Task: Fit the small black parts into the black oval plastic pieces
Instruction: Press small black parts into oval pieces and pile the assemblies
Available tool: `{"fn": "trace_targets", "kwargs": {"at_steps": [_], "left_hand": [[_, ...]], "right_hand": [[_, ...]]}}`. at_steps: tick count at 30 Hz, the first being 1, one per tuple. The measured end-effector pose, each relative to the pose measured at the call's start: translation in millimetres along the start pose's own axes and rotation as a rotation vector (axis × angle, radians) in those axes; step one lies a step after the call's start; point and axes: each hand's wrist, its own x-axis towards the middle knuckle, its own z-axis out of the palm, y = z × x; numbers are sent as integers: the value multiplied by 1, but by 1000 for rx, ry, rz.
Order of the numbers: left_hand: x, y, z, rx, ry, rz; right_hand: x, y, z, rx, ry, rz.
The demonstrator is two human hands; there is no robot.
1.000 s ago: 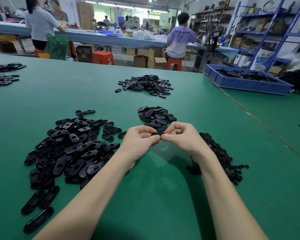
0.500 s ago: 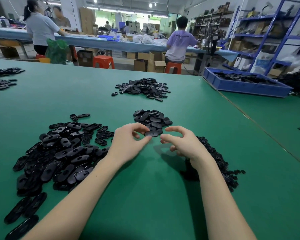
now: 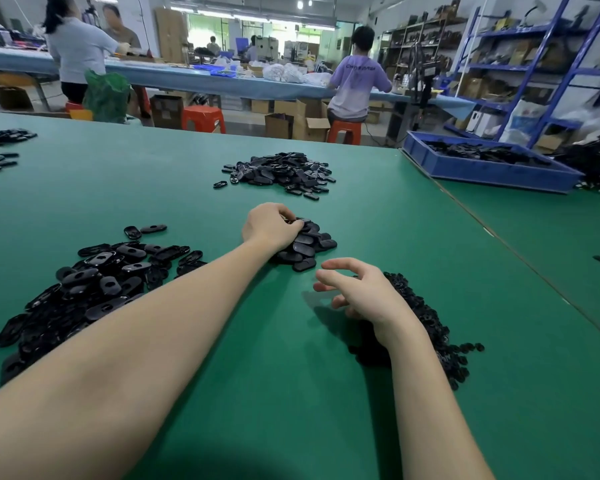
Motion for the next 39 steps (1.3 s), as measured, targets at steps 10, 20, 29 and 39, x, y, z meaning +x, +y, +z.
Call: {"fn": "trace_targets", "kwargs": {"at_steps": [10,20,29,39], "left_hand": [[-70,-14,-26,-137,81,184],[-128,-32,-66,57,-184,392],[-109,-66,-113,158,-69,252],[-102,-88,-150,345,-35,66]], "right_hand": [[-1,-1,3,-33,-18,-21],[-3,-5,29,-303,-110,-78],[-3,-10,41,-398,-115,-154],[-8,-14,74,-502,-175,-245]]}}
